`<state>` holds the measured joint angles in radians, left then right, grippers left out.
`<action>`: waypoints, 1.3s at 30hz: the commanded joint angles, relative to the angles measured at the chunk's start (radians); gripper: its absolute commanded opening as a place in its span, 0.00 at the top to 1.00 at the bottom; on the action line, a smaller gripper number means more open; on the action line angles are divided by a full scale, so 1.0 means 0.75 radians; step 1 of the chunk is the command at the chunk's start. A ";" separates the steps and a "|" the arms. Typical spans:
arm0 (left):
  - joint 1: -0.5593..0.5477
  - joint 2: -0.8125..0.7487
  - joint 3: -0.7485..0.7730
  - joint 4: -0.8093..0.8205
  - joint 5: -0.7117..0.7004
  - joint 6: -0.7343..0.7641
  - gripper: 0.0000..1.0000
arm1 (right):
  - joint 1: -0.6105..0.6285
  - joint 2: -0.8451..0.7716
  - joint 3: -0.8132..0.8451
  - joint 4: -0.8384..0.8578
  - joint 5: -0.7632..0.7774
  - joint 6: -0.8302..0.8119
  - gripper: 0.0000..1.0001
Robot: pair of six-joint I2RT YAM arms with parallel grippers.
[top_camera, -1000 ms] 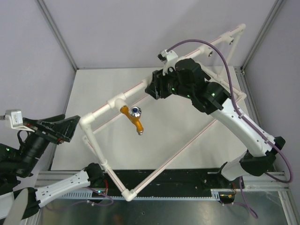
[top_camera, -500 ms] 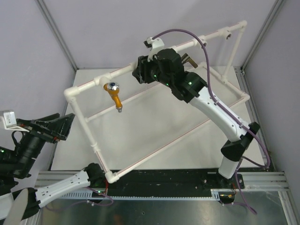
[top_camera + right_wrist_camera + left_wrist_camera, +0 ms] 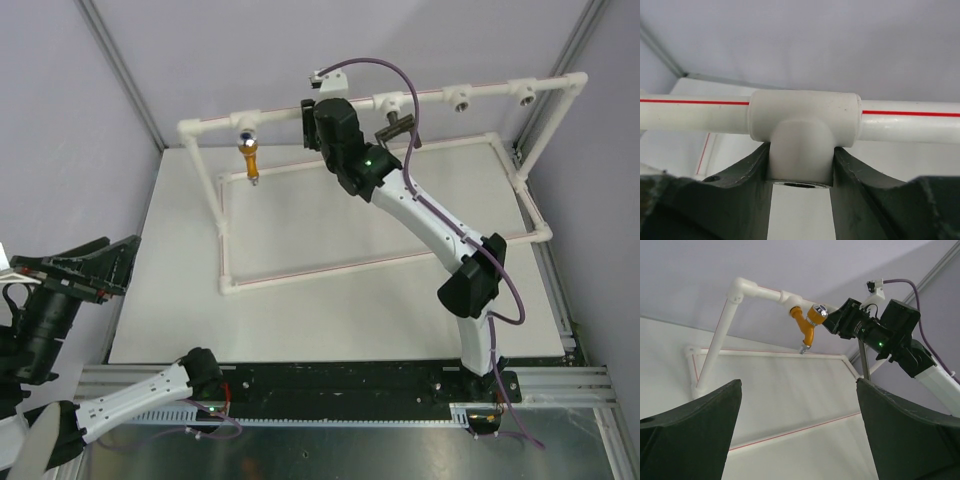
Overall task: Install the water faucets
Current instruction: Reset both arms
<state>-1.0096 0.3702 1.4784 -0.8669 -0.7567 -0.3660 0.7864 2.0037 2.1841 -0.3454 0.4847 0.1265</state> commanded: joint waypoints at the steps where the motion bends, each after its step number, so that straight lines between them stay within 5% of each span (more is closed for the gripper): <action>1: 0.004 0.028 -0.035 0.054 -0.005 0.012 0.00 | -0.033 -0.038 0.051 0.364 0.244 -0.162 1.00; 7: 0.003 0.072 -0.072 0.057 -0.024 0.025 0.00 | -0.023 0.007 0.053 0.370 0.158 -0.164 0.99; 13: 0.004 0.100 -0.124 0.064 -0.035 0.032 0.00 | 0.001 -0.146 -0.231 0.495 0.022 -0.132 0.44; 22: 0.004 0.121 -0.223 0.069 -0.100 0.026 0.00 | 0.084 -0.415 -0.508 0.564 -0.057 -0.138 0.06; 28: 0.004 0.165 -0.280 0.076 -0.141 0.026 0.00 | 0.166 -0.636 -0.771 0.527 -0.030 -0.127 0.01; 39: 0.004 0.163 -0.484 0.186 -0.200 0.040 0.00 | 0.351 -1.391 -1.403 0.376 -0.043 -0.086 0.01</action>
<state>-1.0096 0.4931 1.1542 -0.8047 -0.8570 -0.3534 1.0042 1.1202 1.2385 -0.0113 0.4366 0.0345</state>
